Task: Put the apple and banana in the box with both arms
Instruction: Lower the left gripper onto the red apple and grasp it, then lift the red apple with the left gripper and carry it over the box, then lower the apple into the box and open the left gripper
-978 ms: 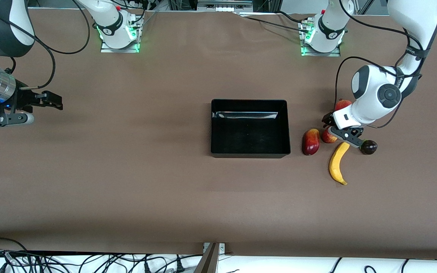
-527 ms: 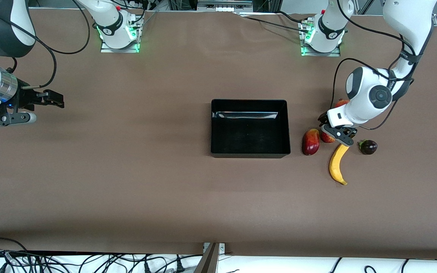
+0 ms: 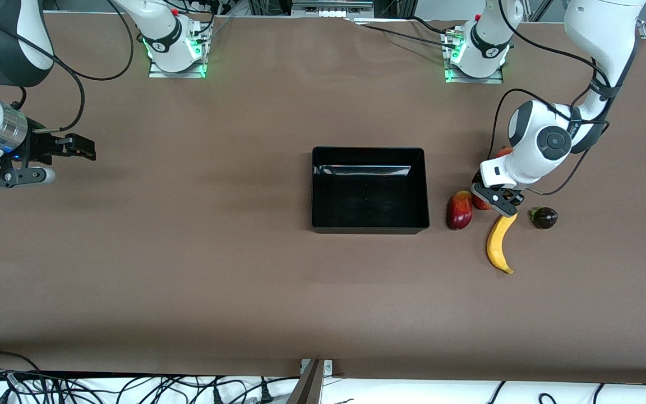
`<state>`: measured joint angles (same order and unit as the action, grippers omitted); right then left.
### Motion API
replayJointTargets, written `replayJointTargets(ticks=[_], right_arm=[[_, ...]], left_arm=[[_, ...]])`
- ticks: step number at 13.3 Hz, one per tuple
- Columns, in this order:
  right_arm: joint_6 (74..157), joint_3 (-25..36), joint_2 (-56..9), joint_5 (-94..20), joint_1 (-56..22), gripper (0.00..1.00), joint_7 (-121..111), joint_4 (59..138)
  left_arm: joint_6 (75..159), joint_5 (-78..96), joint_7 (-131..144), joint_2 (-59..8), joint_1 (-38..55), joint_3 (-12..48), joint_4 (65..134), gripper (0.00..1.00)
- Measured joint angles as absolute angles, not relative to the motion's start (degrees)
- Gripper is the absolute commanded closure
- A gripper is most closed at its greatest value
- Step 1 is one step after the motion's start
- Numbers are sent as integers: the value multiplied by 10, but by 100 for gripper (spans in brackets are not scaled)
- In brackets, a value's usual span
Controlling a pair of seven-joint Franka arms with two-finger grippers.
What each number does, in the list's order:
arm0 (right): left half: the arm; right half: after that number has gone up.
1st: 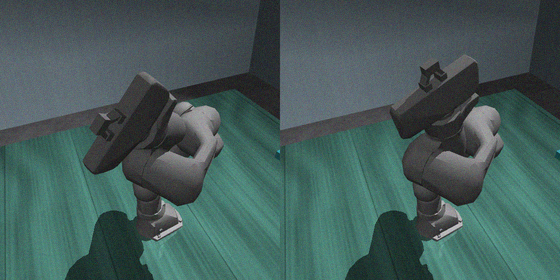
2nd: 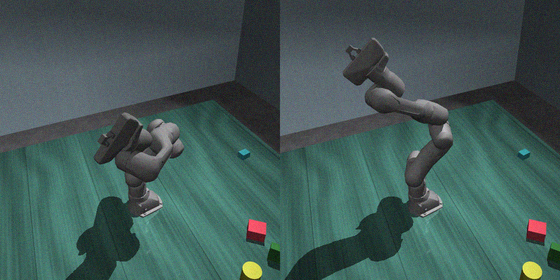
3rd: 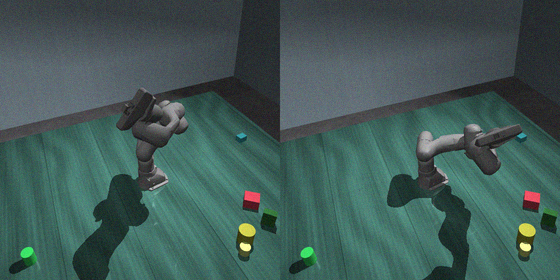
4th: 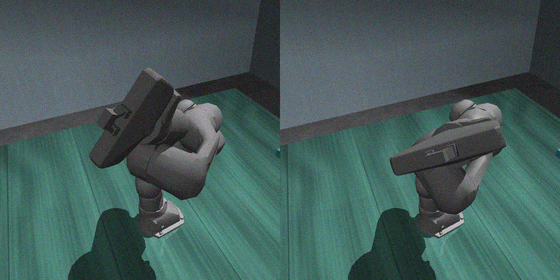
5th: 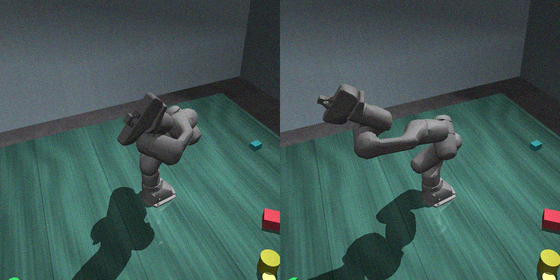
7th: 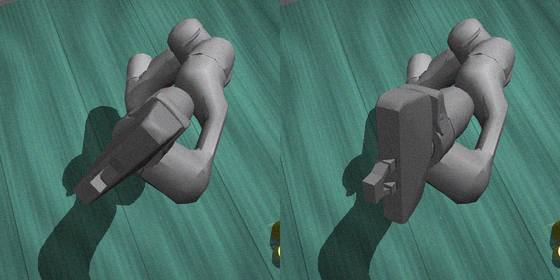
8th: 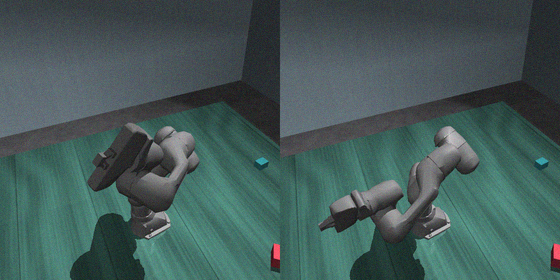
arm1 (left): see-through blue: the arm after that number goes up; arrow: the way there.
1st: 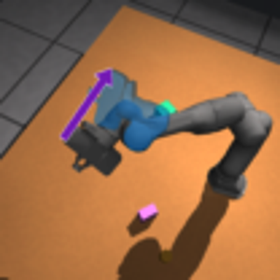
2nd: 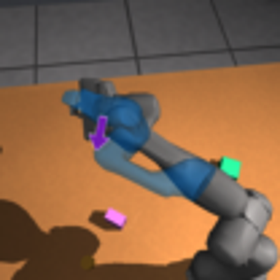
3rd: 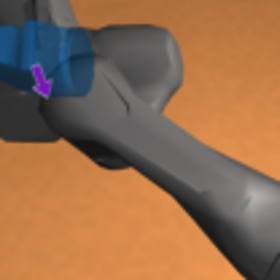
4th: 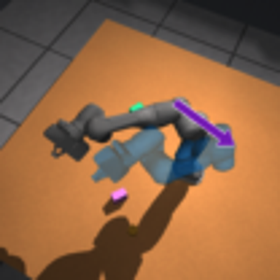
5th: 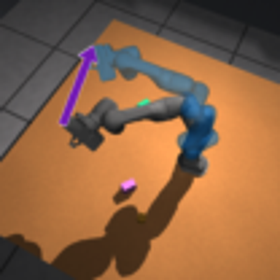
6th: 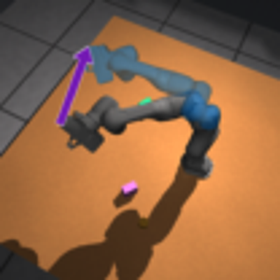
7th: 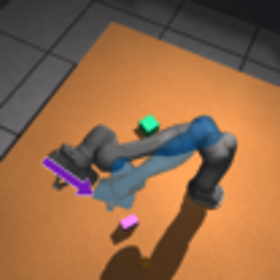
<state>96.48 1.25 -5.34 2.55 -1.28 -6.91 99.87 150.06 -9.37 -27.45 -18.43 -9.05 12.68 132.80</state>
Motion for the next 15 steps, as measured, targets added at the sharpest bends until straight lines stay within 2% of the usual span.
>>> replayJointTargets(ticks=[1, 5, 8, 11, 15], right_arm=[[965, 12, -53, 25, -13, 0, -69, 999], [965, 12, -53, 25, -13, 0, -69, 998], [965, 12, -52, 25, -12, 0, -68, 987], [960, 13, -50, 47, -8, 0, -68, 959], [963, 13, -51, 61, -7, 0, -65, 949]], left_arm=[[1480, -94, -274, -174, -91, 128, 1318, 100], [1310, -21, -250, -94, -63, 178, 1231, 100], [1278, 32, -126, -81, 25, 187, 1198, 100], [1282, 37, 77, -126, 127, 189, 1172, 100], [1319, 39, 257, -243, 225, 187, 1085, 100]])
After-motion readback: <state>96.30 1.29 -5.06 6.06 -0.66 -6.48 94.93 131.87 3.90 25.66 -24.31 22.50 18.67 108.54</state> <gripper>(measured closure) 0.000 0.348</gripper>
